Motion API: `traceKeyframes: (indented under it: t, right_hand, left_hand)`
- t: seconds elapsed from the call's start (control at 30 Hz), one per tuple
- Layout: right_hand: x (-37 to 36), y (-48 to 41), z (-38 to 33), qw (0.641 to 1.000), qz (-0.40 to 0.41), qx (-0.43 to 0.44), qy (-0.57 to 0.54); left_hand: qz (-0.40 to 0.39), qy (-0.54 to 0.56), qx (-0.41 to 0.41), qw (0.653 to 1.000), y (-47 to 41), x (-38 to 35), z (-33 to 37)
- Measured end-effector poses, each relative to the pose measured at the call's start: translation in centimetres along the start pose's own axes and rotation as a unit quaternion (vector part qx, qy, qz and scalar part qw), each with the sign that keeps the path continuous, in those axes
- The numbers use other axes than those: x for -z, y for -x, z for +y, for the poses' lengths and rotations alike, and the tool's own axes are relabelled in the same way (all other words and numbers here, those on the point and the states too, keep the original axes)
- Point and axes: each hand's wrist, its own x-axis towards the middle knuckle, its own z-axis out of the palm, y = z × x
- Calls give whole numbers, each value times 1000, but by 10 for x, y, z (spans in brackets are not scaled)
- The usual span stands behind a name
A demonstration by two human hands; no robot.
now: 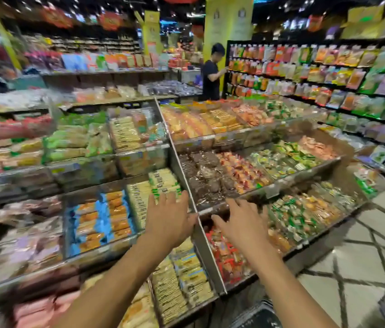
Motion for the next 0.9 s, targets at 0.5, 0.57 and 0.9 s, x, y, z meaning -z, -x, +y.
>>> traceKeyframes:
  t: [0.5,0.57,0.9]
  right_hand:
    - [-47,75,-326,973,-34,227,-30]
    - [-55,89,-357,971,-33,235,-29]
    - [-100,128,-449,959,-64,275,-34]
  left_hand:
    - [19,-40,214,976,184,26,-294]
    - [20,-44,218,975,203,25,-322]
    - [-10,-24,256,966,259,-5,-400]
